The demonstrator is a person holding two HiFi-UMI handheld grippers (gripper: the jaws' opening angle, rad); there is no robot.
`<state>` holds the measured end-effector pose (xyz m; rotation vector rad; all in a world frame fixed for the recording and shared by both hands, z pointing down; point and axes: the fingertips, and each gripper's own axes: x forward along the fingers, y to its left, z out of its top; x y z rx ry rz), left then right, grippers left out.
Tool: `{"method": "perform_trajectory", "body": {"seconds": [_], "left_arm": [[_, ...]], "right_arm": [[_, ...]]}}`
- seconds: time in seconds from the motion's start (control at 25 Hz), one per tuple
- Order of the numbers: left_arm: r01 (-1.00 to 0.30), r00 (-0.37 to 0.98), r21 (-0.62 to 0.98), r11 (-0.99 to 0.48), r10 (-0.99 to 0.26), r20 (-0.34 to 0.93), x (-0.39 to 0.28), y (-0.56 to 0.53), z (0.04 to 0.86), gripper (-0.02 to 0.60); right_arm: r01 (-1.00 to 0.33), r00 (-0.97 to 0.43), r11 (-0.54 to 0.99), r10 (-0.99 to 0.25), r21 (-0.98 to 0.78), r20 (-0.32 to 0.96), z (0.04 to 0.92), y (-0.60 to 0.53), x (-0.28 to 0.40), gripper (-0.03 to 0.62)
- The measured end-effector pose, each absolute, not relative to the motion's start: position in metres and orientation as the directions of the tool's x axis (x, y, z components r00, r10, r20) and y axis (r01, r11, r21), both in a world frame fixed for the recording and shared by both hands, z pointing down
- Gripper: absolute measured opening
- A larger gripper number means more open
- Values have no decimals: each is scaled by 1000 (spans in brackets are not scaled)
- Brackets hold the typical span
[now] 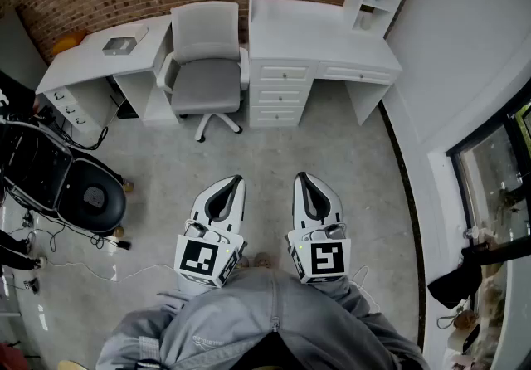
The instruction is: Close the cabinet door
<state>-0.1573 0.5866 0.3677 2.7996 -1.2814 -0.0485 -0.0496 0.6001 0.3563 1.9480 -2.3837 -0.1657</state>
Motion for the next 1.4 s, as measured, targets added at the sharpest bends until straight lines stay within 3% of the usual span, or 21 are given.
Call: {"method": "perform_trajectory", "body": {"seconds": [0.84,1.4], "left_arm": [[-768,638,43,-639,-769,-28,-109,554,363,3],[-771,633,64,-634,-773,-40,-112,476,371,3]], "right_arm": [[-962,-264,259,-963,84,-54,361,562,-12,26],[-957,-279,274,-959,94,-44,368,487,-19,28]]}}
